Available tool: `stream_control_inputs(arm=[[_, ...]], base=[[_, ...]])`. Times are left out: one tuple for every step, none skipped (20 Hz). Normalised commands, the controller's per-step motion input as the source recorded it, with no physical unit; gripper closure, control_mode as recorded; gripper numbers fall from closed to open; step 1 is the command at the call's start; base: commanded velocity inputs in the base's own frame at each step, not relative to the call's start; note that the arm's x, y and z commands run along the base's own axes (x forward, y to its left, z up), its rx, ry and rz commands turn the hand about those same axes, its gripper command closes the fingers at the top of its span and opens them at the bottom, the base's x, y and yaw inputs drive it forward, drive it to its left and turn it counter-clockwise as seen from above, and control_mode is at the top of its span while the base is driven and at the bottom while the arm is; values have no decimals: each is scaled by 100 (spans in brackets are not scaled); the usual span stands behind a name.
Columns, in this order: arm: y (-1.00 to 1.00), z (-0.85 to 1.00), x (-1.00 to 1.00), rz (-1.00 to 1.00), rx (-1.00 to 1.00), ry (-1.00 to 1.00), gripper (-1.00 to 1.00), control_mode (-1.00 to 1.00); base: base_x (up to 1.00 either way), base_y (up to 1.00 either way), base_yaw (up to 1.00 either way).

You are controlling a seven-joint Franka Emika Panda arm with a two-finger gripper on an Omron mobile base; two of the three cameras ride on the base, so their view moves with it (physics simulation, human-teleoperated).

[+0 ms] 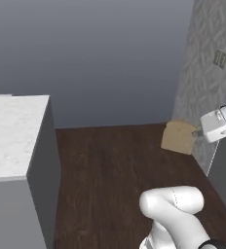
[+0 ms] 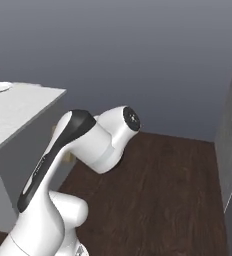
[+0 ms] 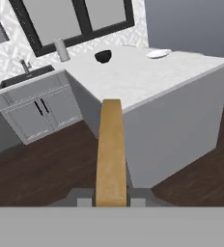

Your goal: Start the toaster. Once the lever pops up, take the bread to the plate on the dining counter.

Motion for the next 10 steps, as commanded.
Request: stream_control_inputs(arm=[[0,0,0,0,0,0,100,100],[0,0,0,0,0,0,100,100],[0,0,0,0,0,0,100,100],[0,0,0,0,0,0,100,100],[0,0,0,0,0,0,100,100],[0,0,0,0,0,0,100,100],[0,0,0,0,0,0,100,100],[0,0,0,0,0,0,100,100],[0,0,0,0,0,0,100,100],[0,0,0,0,0,0,100,100]], base=[[100,0,-20],[100,0,-16],[100,0,-14],[100,0,-11],[100,0,-8],[100,0,-5],[100,0,-3],[100,0,-1],[100,0,0],[100,0,0]])
